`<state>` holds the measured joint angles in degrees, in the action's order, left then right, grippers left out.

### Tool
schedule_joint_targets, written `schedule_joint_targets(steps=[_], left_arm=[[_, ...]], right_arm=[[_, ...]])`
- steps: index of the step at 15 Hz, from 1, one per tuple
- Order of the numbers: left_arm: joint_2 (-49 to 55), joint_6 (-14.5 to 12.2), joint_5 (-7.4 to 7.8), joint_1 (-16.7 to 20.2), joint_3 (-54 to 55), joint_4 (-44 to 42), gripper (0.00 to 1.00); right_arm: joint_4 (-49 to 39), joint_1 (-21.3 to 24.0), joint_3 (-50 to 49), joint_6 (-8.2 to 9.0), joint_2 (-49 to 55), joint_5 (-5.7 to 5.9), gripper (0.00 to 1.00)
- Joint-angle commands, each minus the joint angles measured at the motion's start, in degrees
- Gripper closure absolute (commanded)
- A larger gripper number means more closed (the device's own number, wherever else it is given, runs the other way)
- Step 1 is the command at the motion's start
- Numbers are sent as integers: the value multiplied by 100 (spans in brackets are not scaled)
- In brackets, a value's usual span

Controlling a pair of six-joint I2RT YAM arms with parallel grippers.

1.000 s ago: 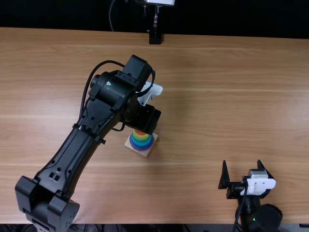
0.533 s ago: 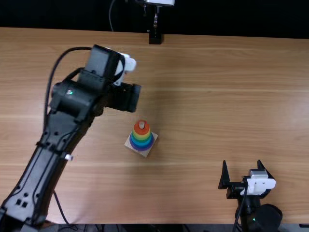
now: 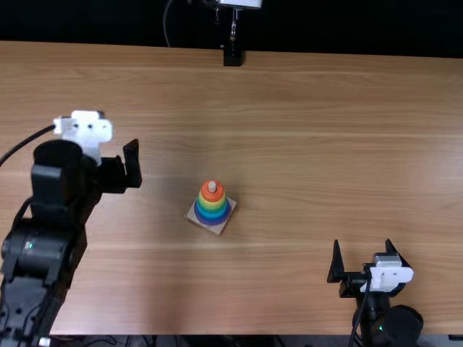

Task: Build the Hanoi tower: stack the rings onto the peg from bottom to top in this color order: purple, dark blue, light blue, dark green, light green, yellow, orange.

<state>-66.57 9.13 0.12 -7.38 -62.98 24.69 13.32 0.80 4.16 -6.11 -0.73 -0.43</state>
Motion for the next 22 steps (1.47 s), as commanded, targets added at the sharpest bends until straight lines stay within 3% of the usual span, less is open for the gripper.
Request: schedule_joint_targets(steps=[1,4,13,15,19,21,22], left_arm=[[495,-16,-23,52,401,-159,0],[1480,-37,72,386,1455,-180,0],[5268,5,104,544,4892,-402,0],[5540,5,93,544,5331,-845,0],[5945,-48,115,527,5894,-876,0],[6235,-58,336,509,6087,-929,0],[6261,-69,336,509,6114,-929,0]], right_arm=[[425,61,-328,-11,73,64,0],[425,61,-328,-11,73,64,0],[414,61,-328,-11,73,64,0],[425,61,-328,-11,73,64,0],[425,61,-328,-11,73,64,0],[425,61,-328,-11,73,64,0],[414,61,-328,-11,73,64,0]])
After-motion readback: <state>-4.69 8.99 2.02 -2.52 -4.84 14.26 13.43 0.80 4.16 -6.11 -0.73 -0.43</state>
